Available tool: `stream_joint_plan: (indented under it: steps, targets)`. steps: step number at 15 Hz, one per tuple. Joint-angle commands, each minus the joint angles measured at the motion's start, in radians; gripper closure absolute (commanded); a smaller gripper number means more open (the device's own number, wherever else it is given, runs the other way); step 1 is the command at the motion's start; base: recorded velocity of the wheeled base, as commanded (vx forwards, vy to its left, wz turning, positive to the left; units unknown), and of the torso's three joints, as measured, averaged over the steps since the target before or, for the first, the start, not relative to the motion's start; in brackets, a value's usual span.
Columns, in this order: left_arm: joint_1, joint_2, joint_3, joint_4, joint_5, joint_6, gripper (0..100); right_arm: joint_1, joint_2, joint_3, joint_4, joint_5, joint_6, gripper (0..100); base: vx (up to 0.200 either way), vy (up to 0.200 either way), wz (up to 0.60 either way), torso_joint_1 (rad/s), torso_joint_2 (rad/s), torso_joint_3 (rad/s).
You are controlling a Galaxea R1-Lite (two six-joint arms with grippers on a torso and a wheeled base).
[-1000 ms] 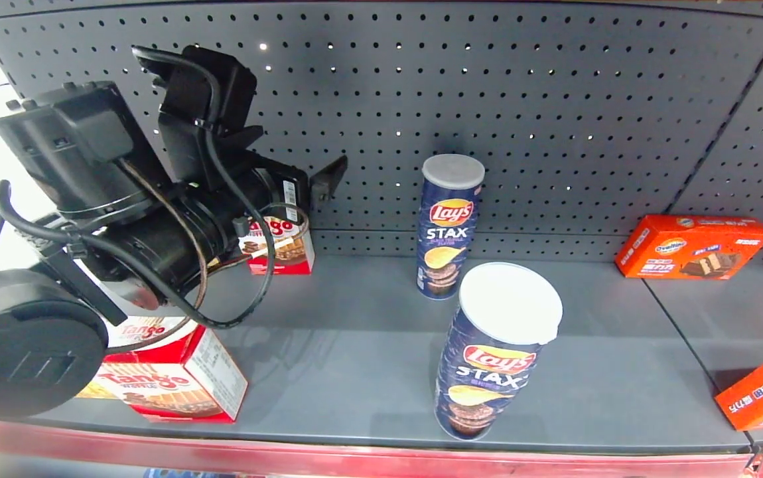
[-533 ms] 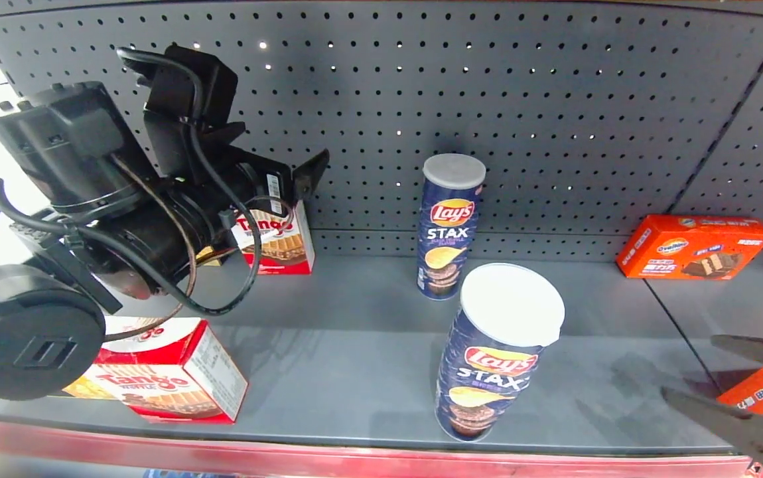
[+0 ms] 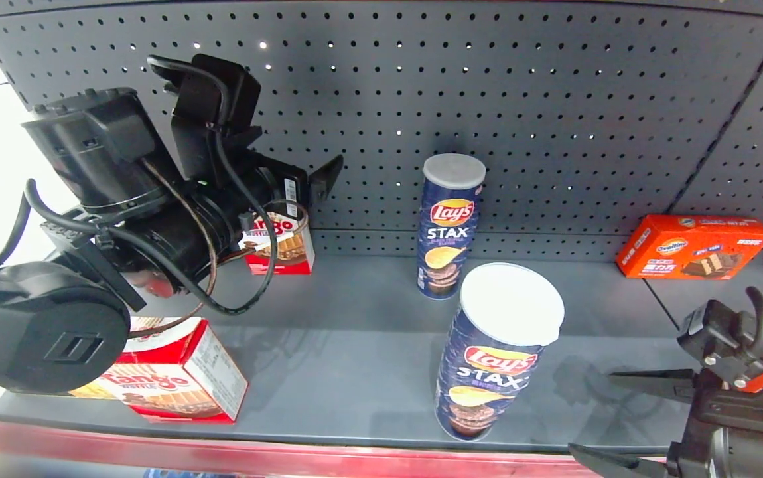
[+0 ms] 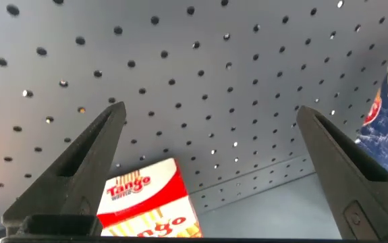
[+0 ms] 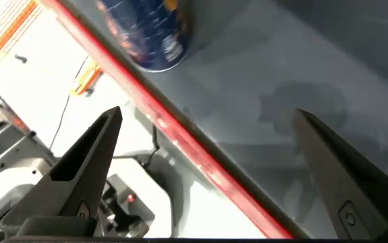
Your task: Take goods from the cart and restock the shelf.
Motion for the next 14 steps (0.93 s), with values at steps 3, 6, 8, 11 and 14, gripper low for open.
stream_joint_plan:
  steps: [3,6,8,11,14]
  targets:
    - [-0.002,0.003,0.01,0.001,0.001,0.0,0,0.033,0.035,-0.01,-0.001,-0.001,0.0,0,0.0,0.0,0.0,0.0,0.0,0.0]
    - [-0.002,0.003,0.008,0.001,0.001,0.0,0,0.045,0.093,-0.034,-0.022,-0.015,0.0,0,0.0,0.0,0.0,0.0,0.0,0.0]
    - [-0.002,0.003,0.008,0.001,0.001,0.0,0,0.039,0.133,-0.079,-0.022,-0.033,0.002,0,0.0,0.0,0.0,0.0,0.0,0.0]
    - [-0.001,0.002,0.01,0.0,0.001,0.0,0,0.033,0.176,-0.117,-0.022,-0.033,0.002,0,0.0,0.0,0.0,0.0,0.0,0.0]
    - [-0.001,0.002,0.01,0.0,0.002,-0.002,0,0.028,0.214,-0.157,-0.024,-0.035,0.002,0,0.0,0.0,0.0,0.0,0.0,0.0]
